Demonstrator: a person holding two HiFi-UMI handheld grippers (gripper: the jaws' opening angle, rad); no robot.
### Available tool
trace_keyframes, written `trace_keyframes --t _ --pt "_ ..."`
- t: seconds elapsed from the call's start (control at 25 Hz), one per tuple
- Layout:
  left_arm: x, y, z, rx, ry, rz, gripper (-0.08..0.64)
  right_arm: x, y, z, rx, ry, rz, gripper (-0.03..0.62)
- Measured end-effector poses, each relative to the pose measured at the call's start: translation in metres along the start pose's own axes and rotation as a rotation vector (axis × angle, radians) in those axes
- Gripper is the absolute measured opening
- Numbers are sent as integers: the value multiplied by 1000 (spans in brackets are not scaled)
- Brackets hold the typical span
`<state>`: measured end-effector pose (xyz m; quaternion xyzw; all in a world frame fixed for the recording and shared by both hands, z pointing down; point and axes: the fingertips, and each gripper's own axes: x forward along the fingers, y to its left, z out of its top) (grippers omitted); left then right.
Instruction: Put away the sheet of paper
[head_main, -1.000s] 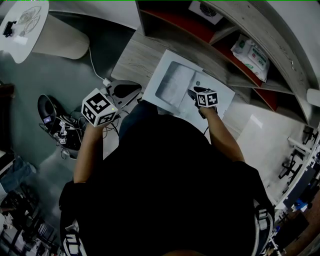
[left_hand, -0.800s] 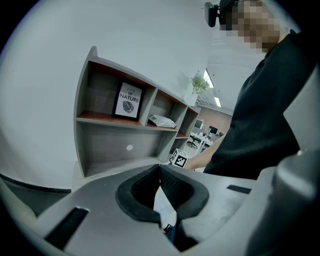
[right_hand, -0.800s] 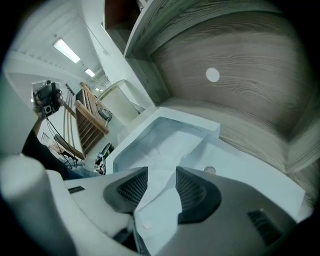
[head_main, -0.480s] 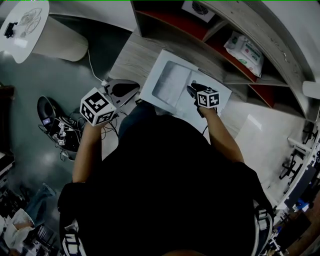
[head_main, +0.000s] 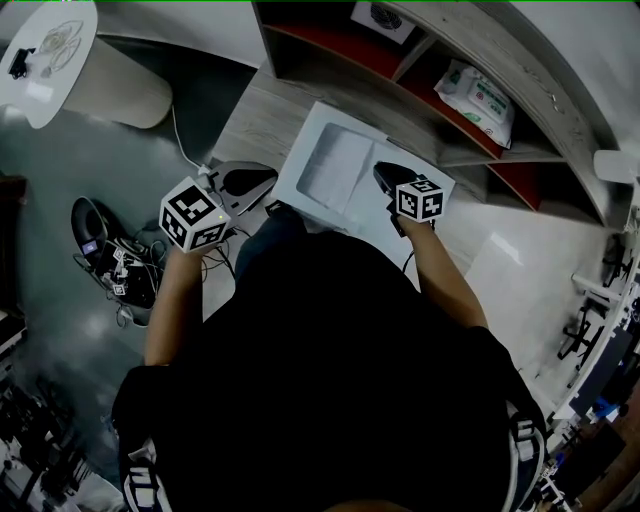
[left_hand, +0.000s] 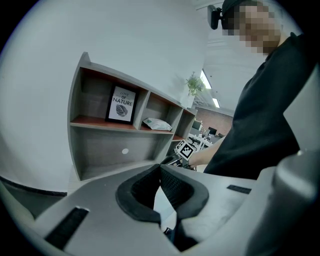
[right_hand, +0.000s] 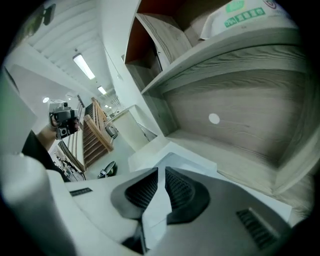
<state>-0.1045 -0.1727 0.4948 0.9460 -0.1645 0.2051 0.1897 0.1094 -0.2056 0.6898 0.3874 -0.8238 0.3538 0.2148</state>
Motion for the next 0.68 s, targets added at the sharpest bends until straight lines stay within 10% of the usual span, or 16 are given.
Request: trace_keyframes --t 0.68 --pt "9 -22 5 15 -14 -7 20 -49 72 62 -163 -147 88 44"
